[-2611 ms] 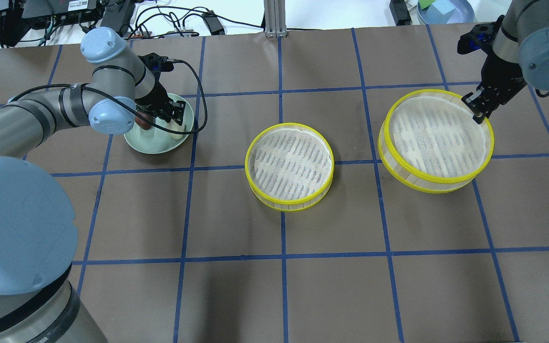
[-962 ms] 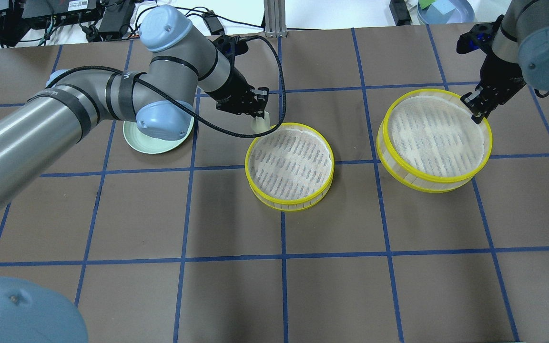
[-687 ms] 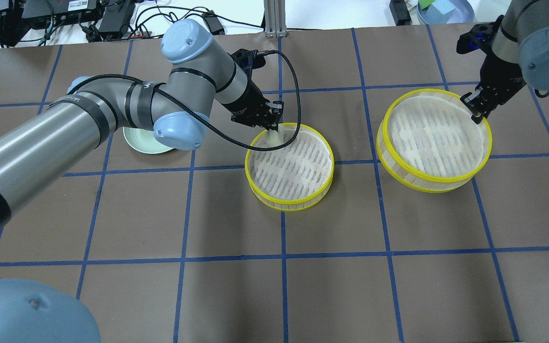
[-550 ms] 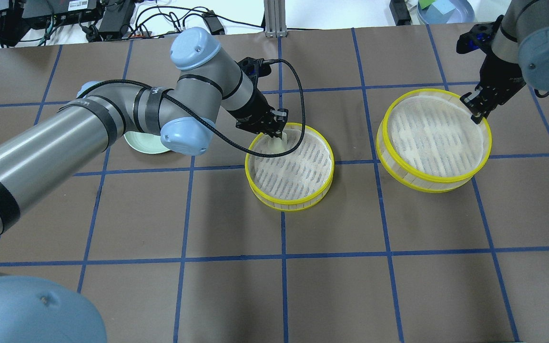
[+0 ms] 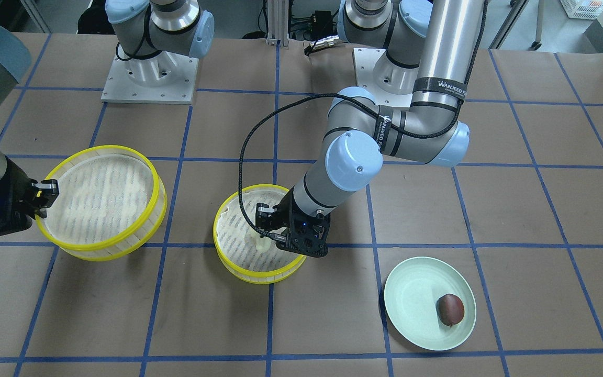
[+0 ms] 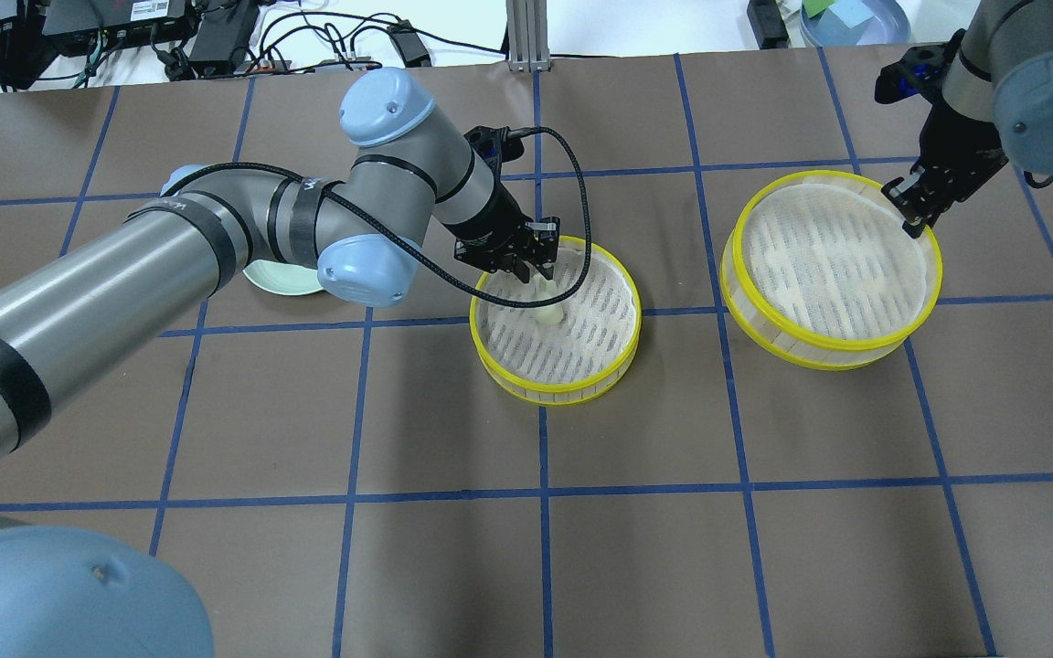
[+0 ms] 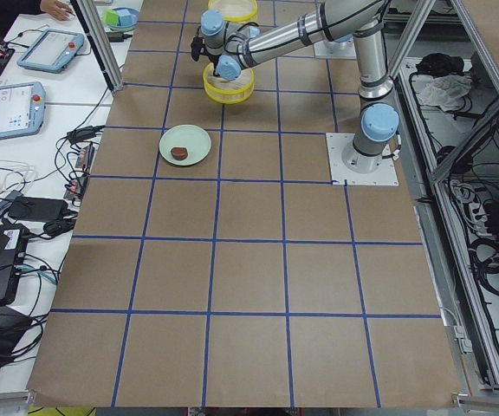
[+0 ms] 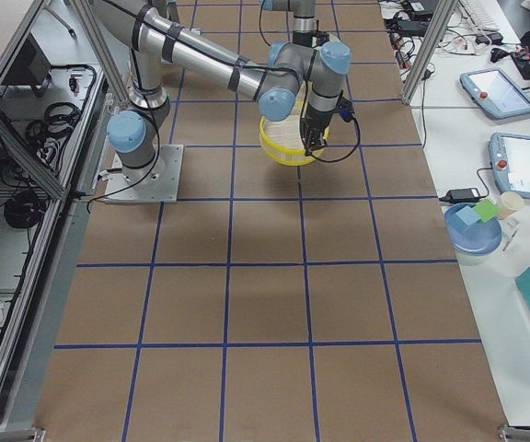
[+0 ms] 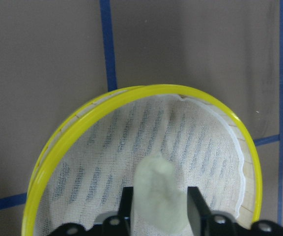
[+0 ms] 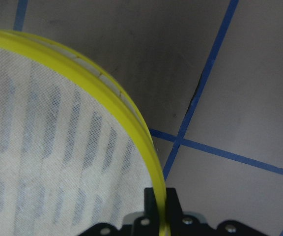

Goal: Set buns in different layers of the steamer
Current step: 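Carry the white bun with the left gripper into the lower steamer tier, then release the white bun while the right gripper stacks the top tier back on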

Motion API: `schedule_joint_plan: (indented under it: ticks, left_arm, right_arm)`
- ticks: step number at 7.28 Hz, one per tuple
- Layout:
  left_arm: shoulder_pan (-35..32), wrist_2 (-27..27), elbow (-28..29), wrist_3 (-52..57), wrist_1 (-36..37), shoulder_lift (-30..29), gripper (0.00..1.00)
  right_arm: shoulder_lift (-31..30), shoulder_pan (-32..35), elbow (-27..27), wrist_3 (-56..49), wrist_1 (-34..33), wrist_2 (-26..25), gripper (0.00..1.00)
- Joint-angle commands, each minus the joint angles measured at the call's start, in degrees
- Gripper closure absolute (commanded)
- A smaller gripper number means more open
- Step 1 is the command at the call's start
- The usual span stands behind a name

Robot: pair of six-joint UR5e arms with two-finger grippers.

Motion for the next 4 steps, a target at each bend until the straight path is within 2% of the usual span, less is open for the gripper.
schedule_joint_plan:
  ticks: [1,2,3,4]
  left_arm:
    - [-0.02,0.56,0.83,-0.54,-0.17,1.07,0.0]
    - [0.5,1.96,1.45,0.42,-0.69,1.95,0.0]
    - [0.6,9.46,3.63,4.78,-2.18,2.39,0.0]
    - [1.12,14.66,6.87,10.57,-7.67,3.27,0.0]
  right_arm:
    - [-0.02,0.4,0.15,4.18,0.69,0.18,1.0]
    - [0.59,0.92,0.32,6.21,1.65,2.1,1.0]
    - [0.86,2.41,0.41,7.54,1.66,4.2,1.0]
    - [0.77,5.12,0.41,12.42,1.66,4.23,1.0]
